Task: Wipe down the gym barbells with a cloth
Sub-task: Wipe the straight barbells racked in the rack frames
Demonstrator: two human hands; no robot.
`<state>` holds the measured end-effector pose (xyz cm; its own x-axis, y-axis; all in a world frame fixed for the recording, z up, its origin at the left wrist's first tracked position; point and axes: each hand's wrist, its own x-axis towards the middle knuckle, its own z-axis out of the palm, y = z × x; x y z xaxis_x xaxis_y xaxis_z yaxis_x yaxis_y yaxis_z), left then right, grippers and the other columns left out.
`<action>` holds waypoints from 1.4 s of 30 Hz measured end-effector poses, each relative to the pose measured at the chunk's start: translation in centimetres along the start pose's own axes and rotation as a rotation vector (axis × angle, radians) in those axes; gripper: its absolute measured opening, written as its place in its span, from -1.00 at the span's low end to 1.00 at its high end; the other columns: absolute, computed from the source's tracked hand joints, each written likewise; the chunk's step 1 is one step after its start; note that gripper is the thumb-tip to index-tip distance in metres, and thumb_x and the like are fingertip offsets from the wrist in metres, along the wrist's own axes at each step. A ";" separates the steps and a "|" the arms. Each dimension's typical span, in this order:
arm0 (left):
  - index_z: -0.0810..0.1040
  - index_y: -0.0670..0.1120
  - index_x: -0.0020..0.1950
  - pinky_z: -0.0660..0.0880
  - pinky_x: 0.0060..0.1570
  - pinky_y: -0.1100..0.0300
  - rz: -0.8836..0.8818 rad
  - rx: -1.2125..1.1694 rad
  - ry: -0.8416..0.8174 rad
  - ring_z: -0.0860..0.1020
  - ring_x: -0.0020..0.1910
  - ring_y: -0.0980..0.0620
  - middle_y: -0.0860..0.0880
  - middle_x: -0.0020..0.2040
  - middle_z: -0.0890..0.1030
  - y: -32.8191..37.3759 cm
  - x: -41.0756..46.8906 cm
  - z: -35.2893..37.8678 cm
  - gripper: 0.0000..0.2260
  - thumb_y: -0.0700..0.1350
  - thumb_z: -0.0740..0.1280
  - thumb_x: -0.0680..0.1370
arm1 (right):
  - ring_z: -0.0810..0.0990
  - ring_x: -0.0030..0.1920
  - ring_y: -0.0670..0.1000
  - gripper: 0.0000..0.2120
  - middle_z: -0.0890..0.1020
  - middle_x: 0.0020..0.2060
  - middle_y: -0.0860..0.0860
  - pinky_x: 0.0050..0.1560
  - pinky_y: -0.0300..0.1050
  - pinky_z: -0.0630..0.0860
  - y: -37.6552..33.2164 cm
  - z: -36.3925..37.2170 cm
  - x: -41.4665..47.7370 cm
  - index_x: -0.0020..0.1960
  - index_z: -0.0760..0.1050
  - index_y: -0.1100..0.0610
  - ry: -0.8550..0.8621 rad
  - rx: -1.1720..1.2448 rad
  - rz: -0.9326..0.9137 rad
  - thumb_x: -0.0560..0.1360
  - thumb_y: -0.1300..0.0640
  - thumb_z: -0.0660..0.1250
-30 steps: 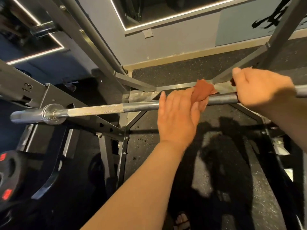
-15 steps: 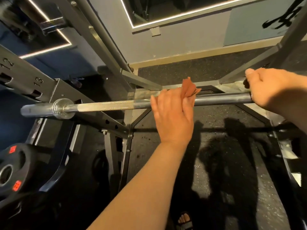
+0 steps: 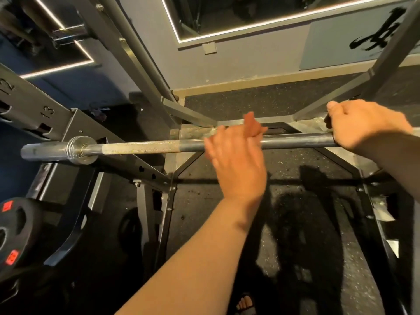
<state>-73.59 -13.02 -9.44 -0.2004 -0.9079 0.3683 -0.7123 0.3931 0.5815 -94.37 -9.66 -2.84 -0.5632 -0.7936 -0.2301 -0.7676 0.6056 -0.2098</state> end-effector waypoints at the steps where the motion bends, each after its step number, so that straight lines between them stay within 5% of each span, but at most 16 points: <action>1: 0.47 -0.03 0.35 -0.07 0.59 -0.14 0.049 -0.006 -0.064 0.32 0.49 -0.03 0.04 0.27 0.52 0.4 -0.5 0.3 -0.68 -0.01 0.05 0.69 | 0.54 0.10 0.26 -0.40 0.58 0.17 0.25 0.21 0.24 0.46 0.1 0.1 0.3 0.22 0.50 0.13 -0.013 -0.013 -0.010 0.70 -0.18 -0.21; 6: 0.43 -0.02 0.44 -0.06 0.60 -0.14 0.164 0.132 -0.144 0.30 0.52 0.00 0.04 0.37 0.49 -2.7 0.5 -2.4 -0.63 0.00 0.04 0.69 | 0.54 0.06 0.23 -0.52 0.57 0.12 0.22 0.22 0.29 0.51 0.5 -0.1 0.7 0.27 0.45 0.14 -0.045 -0.070 -0.059 0.72 -0.07 -0.16; 9: 0.52 -0.06 0.29 0.00 0.58 -0.21 -0.035 0.148 0.034 0.37 0.46 -0.04 0.02 0.23 0.55 -5.3 1.4 -4.1 -0.66 -0.02 0.02 0.69 | 0.55 0.09 0.27 -0.69 0.55 0.08 0.22 0.21 0.31 0.51 0.6 0.0 0.7 0.24 0.42 0.14 -0.007 -0.034 -0.087 0.74 0.10 -0.07; 14: 0.58 -0.06 0.03 0.07 0.54 -0.25 -0.225 0.062 0.185 0.47 0.31 -0.13 -0.01 0.02 0.59 -2.9 2.6 -1.9 -0.69 -0.02 0.06 0.64 | 0.54 0.16 0.32 -0.66 0.55 0.17 0.28 0.21 0.28 0.50 0.4 0.0 0.5 0.32 0.42 0.20 0.047 0.008 -0.096 0.75 0.13 -0.07; 22: 0.51 0.00 0.31 0.02 0.57 -0.16 0.176 0.177 -0.077 0.48 0.30 0.04 0.09 0.16 0.55 -2.7 0.9 -2.8 -0.71 0.00 0.07 0.70 | 0.48 -0.25 0.11 -0.47 0.53 -0.22 0.11 -0.08 0.07 0.38 1.4 1.3 0.9 -0.03 0.44 0.11 0.157 0.038 -0.164 0.71 -0.18 -0.18; 28: 0.56 -0.10 0.19 0.05 0.56 -0.23 -0.227 0.085 0.199 0.41 0.39 -0.13 -0.05 0.16 0.56 -2.5 1.8 -2.1 -0.65 -0.02 0.04 0.65 | 0.50 -0.27 0.10 -0.55 0.48 -0.30 0.00 -0.11 0.05 0.43 1.6 2.0 1.6 0.01 0.48 0.06 0.202 0.058 -0.181 0.69 -0.19 -0.06; 37: 0.51 -0.05 0.25 0.06 0.57 -0.13 0.132 0.167 -0.069 0.47 0.20 -0.05 0.01 0.09 0.55 1.3 0.1 1.4 -0.67 0.03 0.05 0.66 | 0.45 -0.26 0.17 -0.57 0.52 -0.23 0.11 -0.18 -0.01 0.36 2.0 2.4 0.9 0.03 0.52 0.15 0.296 0.076 -0.279 0.70 -0.08 -0.02; 42: 0.54 -0.06 0.21 0.12 0.55 -0.12 0.125 0.198 -0.064 0.49 0.13 -0.05 0.01 0.03 0.56 1.7 0.4 1.3 -0.67 0.03 0.06 0.67 | 0.48 -0.27 0.13 -0.40 0.52 -0.24 0.06 -0.22 0.00 0.36 1.9 2.4 -1.6 0.03 0.51 0.15 0.247 -0.208 -0.327 0.63 0.00 -0.31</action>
<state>-75.73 -12.91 -9.27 -0.3330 -0.8638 0.3781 -0.7961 0.4724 0.3781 -94.20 -7.08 -5.14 -0.3176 -0.9466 0.0550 -0.9481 0.3161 -0.0332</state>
